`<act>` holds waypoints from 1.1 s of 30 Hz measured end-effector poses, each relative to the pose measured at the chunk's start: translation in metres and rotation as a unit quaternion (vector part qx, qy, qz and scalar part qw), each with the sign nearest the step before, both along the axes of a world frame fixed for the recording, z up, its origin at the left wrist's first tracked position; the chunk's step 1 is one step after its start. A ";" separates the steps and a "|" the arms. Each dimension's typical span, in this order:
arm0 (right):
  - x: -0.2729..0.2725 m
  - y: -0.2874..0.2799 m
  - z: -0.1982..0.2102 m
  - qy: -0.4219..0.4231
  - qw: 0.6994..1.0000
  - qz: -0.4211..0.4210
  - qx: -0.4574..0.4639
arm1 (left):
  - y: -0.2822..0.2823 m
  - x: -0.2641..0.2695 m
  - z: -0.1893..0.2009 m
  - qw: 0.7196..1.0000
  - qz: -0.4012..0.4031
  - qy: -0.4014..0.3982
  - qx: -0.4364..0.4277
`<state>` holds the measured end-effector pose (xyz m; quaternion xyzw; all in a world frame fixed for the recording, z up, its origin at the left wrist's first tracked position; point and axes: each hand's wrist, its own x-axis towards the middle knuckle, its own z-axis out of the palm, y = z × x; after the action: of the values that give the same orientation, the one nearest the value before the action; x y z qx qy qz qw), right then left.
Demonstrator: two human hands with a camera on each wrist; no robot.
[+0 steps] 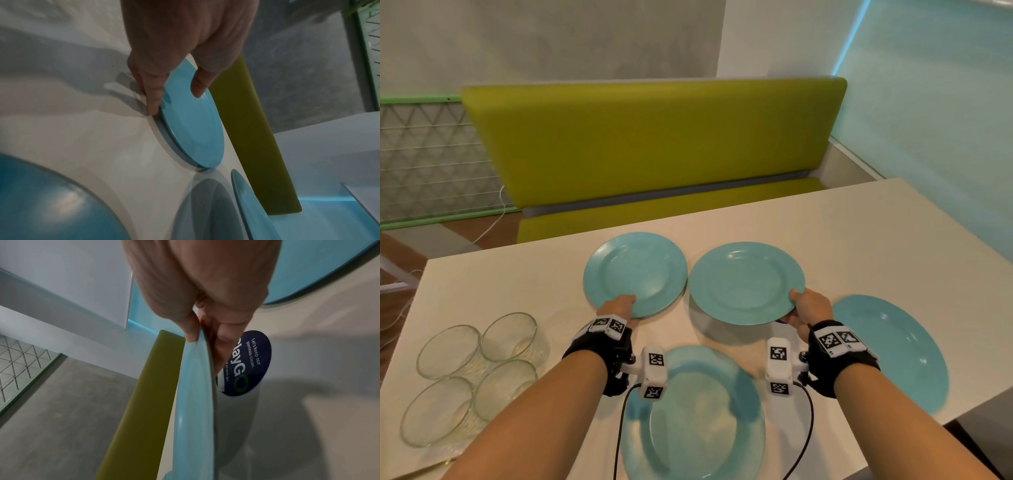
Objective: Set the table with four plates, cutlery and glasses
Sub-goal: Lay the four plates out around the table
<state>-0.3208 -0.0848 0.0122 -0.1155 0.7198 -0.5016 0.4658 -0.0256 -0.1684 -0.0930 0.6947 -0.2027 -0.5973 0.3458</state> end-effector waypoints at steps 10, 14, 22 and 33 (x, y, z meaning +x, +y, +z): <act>-0.013 -0.001 -0.008 -0.018 1.000 0.000 -0.002 | 0.004 -0.013 0.008 0.994 -0.022 -0.096 0.045; -0.020 -0.002 -0.012 -0.027 1.000 -0.013 0.003 | 0.008 -0.013 0.017 0.987 -0.060 -0.131 0.065; -0.041 -0.008 -0.024 -0.031 0.998 -0.054 0.021 | 0.008 -0.014 0.028 0.963 -0.167 -0.204 0.064; -0.062 -0.015 -0.029 -0.105 0.988 -0.116 -0.003 | 0.009 -0.017 0.034 0.968 -0.136 -0.200 0.070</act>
<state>-0.3830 -0.0999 -0.0166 0.0209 0.6739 -0.5636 0.4772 -0.0430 -0.1595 -0.0586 0.7886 -0.3182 -0.4998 0.1646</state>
